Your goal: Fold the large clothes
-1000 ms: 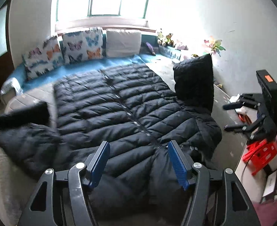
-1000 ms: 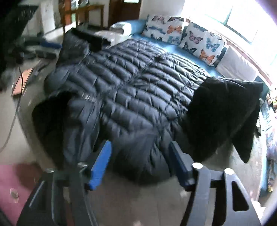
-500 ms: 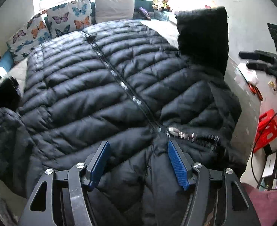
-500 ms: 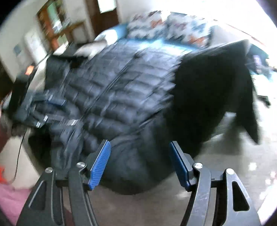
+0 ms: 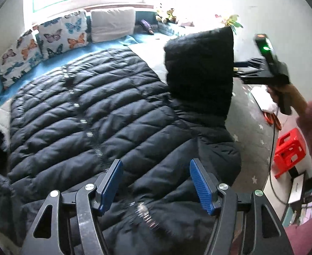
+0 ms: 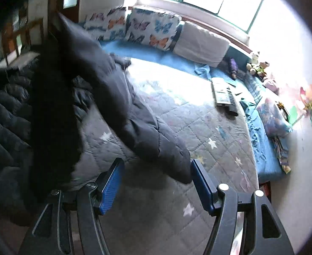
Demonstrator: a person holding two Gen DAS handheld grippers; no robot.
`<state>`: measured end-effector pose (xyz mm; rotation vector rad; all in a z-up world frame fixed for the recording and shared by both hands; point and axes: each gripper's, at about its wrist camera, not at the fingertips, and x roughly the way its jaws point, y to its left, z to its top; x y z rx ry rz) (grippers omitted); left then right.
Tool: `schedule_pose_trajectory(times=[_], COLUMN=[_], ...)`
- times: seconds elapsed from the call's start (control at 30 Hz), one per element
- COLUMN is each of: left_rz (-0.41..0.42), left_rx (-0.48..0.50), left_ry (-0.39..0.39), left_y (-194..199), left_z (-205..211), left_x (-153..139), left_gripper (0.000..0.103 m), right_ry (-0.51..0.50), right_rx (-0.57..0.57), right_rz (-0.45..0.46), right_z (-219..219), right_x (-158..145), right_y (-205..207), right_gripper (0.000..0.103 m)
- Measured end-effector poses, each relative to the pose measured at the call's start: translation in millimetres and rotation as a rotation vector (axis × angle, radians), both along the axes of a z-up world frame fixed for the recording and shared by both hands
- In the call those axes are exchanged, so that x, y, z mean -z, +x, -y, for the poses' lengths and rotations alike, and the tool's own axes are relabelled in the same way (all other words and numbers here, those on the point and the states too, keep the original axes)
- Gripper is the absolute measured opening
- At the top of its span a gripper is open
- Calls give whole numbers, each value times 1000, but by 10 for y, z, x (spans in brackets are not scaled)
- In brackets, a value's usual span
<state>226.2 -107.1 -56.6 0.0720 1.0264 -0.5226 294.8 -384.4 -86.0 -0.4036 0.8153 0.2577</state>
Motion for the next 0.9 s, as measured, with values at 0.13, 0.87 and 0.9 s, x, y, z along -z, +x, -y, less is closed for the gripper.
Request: schedule_pose_trajectory(times=[0.13,0.87,0.9], left_rz=[-50,-157,-145], left_rx=[29,156,156], left_ry=[-10,-26,-29], left_y=[131,211,179], left_z=[231,776,746], left_x=[178,527,478], left_gripper=[69,69,69], right_ry=[1,-207,-187], right_rx=[-19,467,458], right_rz=[5,-21,-2], right_z=[26,1303,1255], right_x=[95,-151,-233], right_y=[196,123,61], right_gripper=[62,63,63])
